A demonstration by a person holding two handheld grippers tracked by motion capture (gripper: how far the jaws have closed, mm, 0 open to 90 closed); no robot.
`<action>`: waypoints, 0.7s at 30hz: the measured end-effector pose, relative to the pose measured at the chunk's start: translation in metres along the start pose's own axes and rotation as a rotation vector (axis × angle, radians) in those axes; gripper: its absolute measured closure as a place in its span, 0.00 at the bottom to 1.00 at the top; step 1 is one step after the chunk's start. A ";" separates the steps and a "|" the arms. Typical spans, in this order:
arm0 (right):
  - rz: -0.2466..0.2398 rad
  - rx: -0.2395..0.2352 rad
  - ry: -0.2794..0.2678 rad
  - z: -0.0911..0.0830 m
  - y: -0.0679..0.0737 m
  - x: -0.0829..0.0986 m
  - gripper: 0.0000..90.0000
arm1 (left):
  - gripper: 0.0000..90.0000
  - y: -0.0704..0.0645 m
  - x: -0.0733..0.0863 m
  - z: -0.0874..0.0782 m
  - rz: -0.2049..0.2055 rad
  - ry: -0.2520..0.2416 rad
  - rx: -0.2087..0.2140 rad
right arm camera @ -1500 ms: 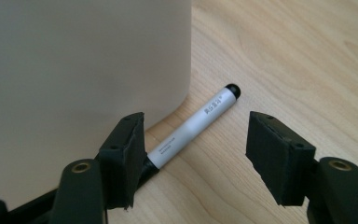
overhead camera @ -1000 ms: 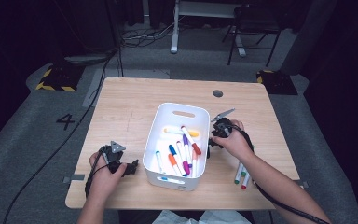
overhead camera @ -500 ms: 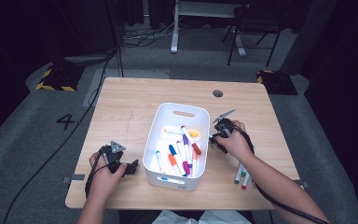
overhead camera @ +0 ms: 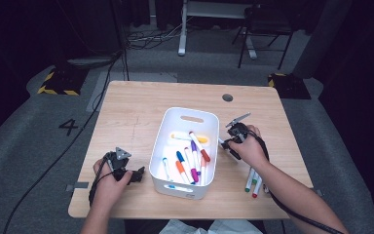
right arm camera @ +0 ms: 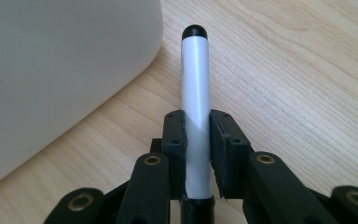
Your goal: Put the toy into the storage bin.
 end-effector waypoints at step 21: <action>-0.033 -0.043 -0.074 -0.070 0.011 0.004 0.85 | 0.00 0.000 0.000 0.000 0.004 0.001 0.002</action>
Point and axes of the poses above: each handheld gripper's, and its own axes: z roughly forward along the jaws, x roughly out of its underside, y roughly to its left, the point moved 9 cm from there along z, roughly forward along the jaws, and after that the axes turned 9 degrees about y, right-handed, at the moved point
